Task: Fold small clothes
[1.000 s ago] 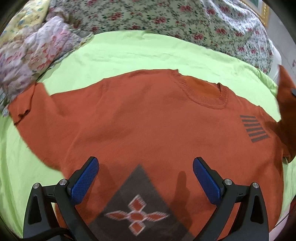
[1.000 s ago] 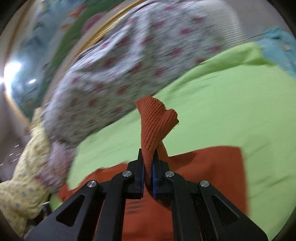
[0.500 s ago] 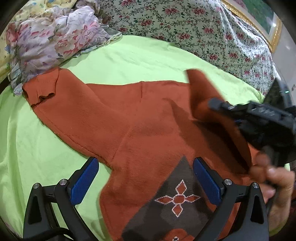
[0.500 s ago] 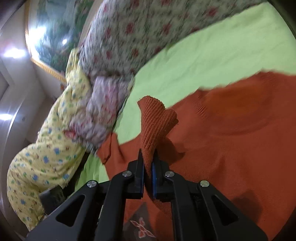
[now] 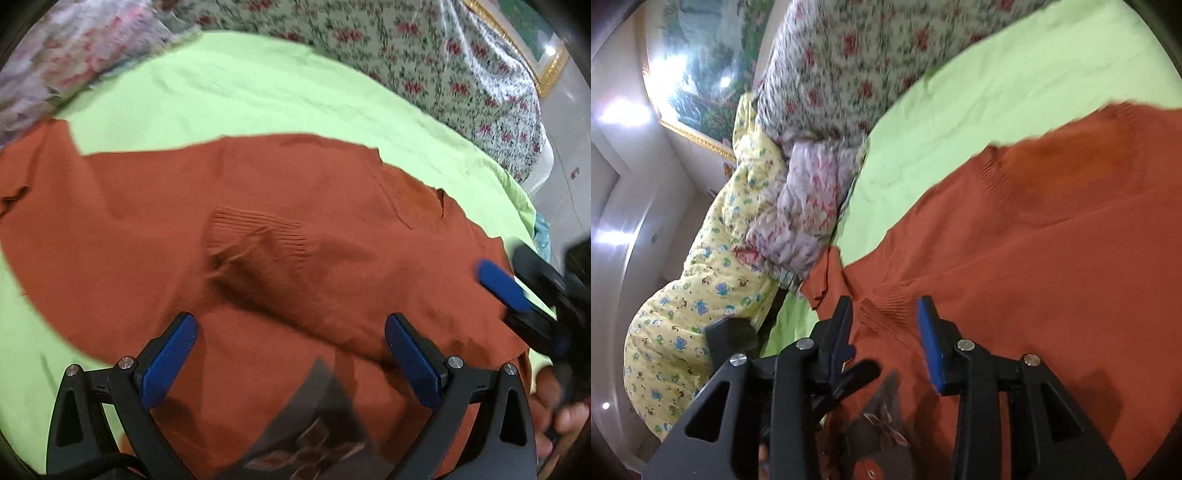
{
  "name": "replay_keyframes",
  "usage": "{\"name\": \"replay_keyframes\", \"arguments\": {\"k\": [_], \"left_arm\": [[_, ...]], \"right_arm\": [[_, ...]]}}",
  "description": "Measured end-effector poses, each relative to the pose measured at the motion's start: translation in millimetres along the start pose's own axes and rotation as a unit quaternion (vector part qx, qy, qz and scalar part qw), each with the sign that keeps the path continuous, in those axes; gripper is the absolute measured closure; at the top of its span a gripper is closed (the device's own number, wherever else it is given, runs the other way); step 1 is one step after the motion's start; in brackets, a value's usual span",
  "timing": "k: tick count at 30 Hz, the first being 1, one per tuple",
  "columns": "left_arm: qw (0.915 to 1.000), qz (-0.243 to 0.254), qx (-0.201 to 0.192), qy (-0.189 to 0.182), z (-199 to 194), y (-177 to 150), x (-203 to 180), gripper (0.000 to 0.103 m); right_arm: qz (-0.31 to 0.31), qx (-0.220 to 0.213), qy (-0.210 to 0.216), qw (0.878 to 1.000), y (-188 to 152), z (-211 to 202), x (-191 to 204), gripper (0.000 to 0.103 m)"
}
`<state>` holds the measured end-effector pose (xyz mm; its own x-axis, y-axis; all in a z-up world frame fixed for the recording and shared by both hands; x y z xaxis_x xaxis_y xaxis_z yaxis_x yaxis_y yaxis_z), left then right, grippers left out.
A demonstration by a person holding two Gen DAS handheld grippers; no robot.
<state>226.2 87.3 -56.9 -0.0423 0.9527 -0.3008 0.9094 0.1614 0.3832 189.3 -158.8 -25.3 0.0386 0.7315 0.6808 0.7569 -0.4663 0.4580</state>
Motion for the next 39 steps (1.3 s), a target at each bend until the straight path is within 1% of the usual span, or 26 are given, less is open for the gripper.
{"name": "replay_keyframes", "arguments": {"k": [3,4,5,6,7,9,11,13,15,17,19,21,22,23,24,25,26,27,28,29,30,31,32,34,36,39], "left_arm": [[0.9999,-0.01,0.009,-0.001,17,9,-5,0.003],[0.9999,-0.012,0.005,0.007,22,13,-6,0.009],[0.9999,-0.008,-0.003,0.015,23,18,-9,0.019],[0.9995,0.007,-0.016,0.025,22,20,-13,0.06],[0.9993,0.015,-0.015,0.03,21,20,-15,0.097],[0.9993,0.014,-0.033,-0.005,7,19,-14,0.095],[0.9969,0.027,-0.074,-0.005,-12,13,-9,0.095],[0.9979,0.014,-0.063,0.0,-10,8,3,0.088],[0.9995,-0.004,-0.029,-0.015,3,3,15,0.083],[0.9994,-0.013,-0.016,-0.029,10,-1,22,0.074],[0.9981,-0.015,-0.016,-0.058,10,-2,21,0.048],[0.9977,-0.01,-0.018,-0.065,11,-2,15,0.037],[0.9981,-0.007,-0.019,-0.058,10,-2,14,0.035],[0.9986,-0.004,-0.02,-0.048,10,0,12,0.035],[0.999,0.0,-0.021,-0.04,13,1,11,0.037],[0.9992,0.007,-0.021,-0.033,13,1,9,0.043],[0.9993,0.015,-0.022,-0.027,9,-2,8,0.052],[0.9993,0.027,-0.021,-0.018,10,-5,6,0.076],[0.999,0.041,-0.016,-0.008,13,-6,2,0.084],[0.9987,0.048,-0.015,-0.005,12,-7,1,0.085],[0.9982,0.058,-0.018,-0.003,10,-7,-3,0.092],[0.9971,0.071,-0.027,-0.005,5,-6,-9,0.093],[0.9959,0.082,-0.036,-0.012,0,-6,-15,0.093],[0.9928,0.104,-0.052,-0.029,-8,-5,-28,0.093],[0.9913,0.118,-0.056,-0.015,-6,-6,-34,0.093],[0.9929,0.114,-0.034,-0.007,11,-11,-27,0.092]], "right_arm": [[0.002,-0.031,-0.024,0.999,-5,-38,-9,0.064],[0.004,-0.045,-0.032,0.998,-8,-53,-14,0.062],[0.009,-0.059,-0.04,0.997,-12,-66,-19,0.06],[0.015,-0.071,-0.047,0.996,-14,-77,-25,0.06],[0.022,-0.082,-0.053,0.995,-17,-87,-31,0.06],[0.037,-0.1,-0.065,0.992,-22,-107,-43,0.06],[0.045,-0.118,-0.076,0.989,-27,-128,-54,0.06],[0.05,-0.136,-0.094,0.985,-32,-148,-64,0.06],[0.057,-0.154,-0.115,0.98,-33,-165,-75,0.06],[0.067,-0.168,-0.133,0.974,-32,-180,-89,0.06],[0.077,-0.174,-0.166,0.968,-26,-191,-99,0.059],[0.071,-0.176,-0.223,0.956,-16,-199,-108,0.057],[0.066,-0.17,-0.255,0.95,-8,-200,-114,0.051],[0.061,-0.156,-0.281,0.945,-1,-198,-120,0.046],[0.058,-0.143,-0.297,0.942,6,-195,-127,0.046],[0.057,-0.128,-0.312,0.94,14,-190,-135,0.046],[0.055,-0.118,-0.318,0.939,19,-185,-141,0.046],[0.052,-0.1,-0.324,0.939,26,-175,-146,0.046],[0.048,-0.079,-0.33,0.939,32,-164,-151,0.046],[0.041,-0.061,-0.338,0.938,34,-155,-155,0.047],[0.03,-0.038,-0.348,0.936,36,-142,-160,0.052],[0.018,-0.031,-0.357,0.933,37,-137,-160,0.093],[0.004,-0.032,-0.363,0.931,40,-138,-157,0.092],[0.003,-0.068,-0.354,0.933,51,-160,-150,0.093],[-0.002,-0.096,-0.369,0.924,59,-180,-150,0.093],[-0.008,-0.082,-0.382,0.921,59,-180,-162,0.093]]}}
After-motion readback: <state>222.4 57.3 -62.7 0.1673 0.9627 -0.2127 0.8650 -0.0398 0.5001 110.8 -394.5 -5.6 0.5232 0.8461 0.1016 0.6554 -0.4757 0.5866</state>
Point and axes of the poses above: each gripper's, at about its wrist camera, not at the fingertips, and z roughly the way its jaws point, x to its left, y to its top, the point moved 4 cm from there along z, roughly the way its jaws point, and after that the axes turned 5 degrees about x, right-handed, at the moved point
